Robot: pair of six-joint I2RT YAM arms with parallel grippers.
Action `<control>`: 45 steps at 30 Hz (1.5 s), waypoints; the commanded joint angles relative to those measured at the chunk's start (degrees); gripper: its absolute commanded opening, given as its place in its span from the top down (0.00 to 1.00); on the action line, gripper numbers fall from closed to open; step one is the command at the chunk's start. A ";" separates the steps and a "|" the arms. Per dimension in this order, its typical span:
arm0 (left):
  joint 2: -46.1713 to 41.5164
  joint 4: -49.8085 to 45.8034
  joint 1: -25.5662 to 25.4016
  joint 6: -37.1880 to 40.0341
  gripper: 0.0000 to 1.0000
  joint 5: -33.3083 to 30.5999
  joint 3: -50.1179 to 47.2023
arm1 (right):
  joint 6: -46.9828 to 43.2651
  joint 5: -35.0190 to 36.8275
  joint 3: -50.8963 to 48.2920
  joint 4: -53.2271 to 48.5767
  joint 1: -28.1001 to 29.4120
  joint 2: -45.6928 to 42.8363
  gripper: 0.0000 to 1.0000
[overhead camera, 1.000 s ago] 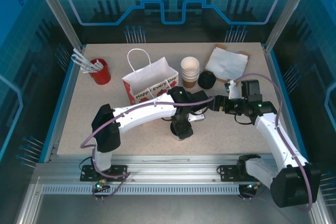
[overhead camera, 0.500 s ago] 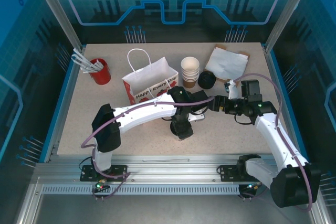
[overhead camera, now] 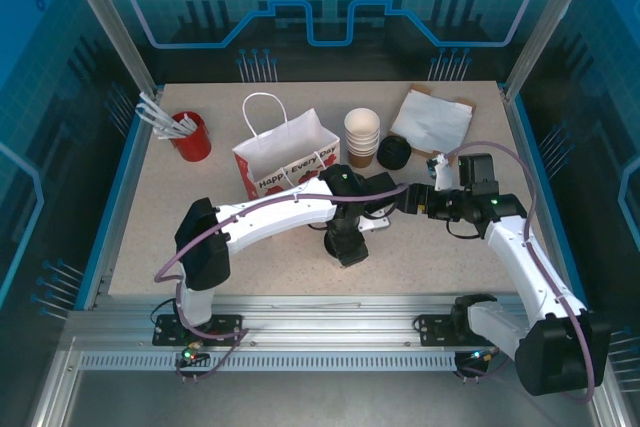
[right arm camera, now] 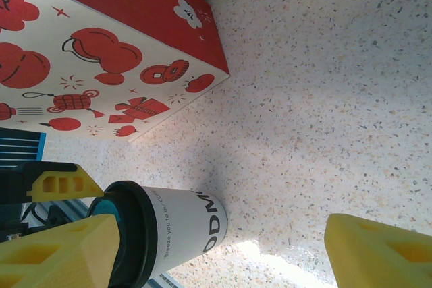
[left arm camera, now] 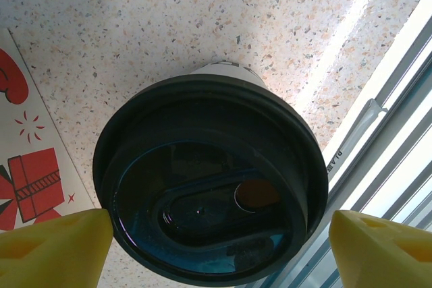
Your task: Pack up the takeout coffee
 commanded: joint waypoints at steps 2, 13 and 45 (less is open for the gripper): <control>0.33 -0.13 0.40 1.16 0.15 0.49 0.69 | -0.94 -1.64 -0.30 -0.63 -0.87 0.13 0.19; -0.39 -0.64 0.36 1.19 0.14 1.76 0.38 | -1.10 -1.76 -0.19 -0.45 -0.88 0.76 0.19; -2.36 -0.94 1.42 2.51 0.12 2.25 1.46 | -1.31 -1.91 -0.45 -0.27 -0.83 1.29 0.19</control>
